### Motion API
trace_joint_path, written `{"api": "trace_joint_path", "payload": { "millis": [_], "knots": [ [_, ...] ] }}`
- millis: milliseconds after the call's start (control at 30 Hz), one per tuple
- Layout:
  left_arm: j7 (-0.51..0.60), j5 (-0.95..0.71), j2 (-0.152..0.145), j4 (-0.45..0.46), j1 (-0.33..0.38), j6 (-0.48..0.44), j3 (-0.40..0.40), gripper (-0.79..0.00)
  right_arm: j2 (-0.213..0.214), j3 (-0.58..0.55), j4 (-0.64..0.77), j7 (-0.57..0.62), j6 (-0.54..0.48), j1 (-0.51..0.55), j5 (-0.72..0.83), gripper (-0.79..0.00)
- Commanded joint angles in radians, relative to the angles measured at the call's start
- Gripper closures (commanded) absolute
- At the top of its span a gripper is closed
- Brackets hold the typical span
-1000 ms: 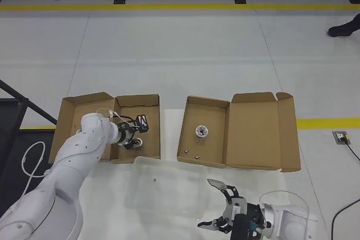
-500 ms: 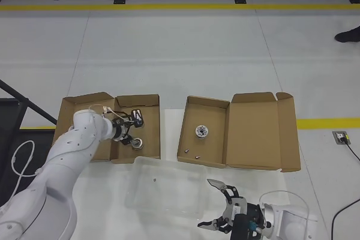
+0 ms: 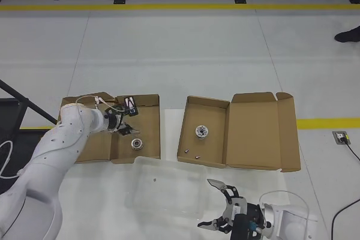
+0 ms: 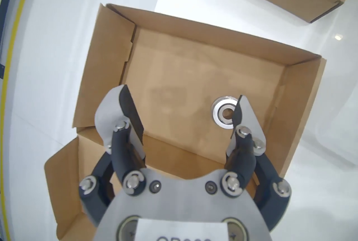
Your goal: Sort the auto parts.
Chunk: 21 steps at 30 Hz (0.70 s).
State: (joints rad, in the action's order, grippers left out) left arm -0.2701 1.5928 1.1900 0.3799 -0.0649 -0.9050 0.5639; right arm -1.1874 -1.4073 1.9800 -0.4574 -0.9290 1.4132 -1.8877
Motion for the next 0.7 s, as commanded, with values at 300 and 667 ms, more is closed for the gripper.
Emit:
{"api": "trace_joint_path", "payload": {
  "millis": [300,667],
  "knots": [
    [0.003,-0.036,-0.15,0.306,-0.141,-0.015,0.174,-0.739,0.0,0.0,0.0,0.0,0.0,0.0,0.0,-0.785],
    [0.224,-0.206,-0.329,0.864,-0.504,-0.046,0.561,-0.785,0.0,0.0,0.0,0.0,0.0,0.0,0.0,-0.785]
  ]
}}
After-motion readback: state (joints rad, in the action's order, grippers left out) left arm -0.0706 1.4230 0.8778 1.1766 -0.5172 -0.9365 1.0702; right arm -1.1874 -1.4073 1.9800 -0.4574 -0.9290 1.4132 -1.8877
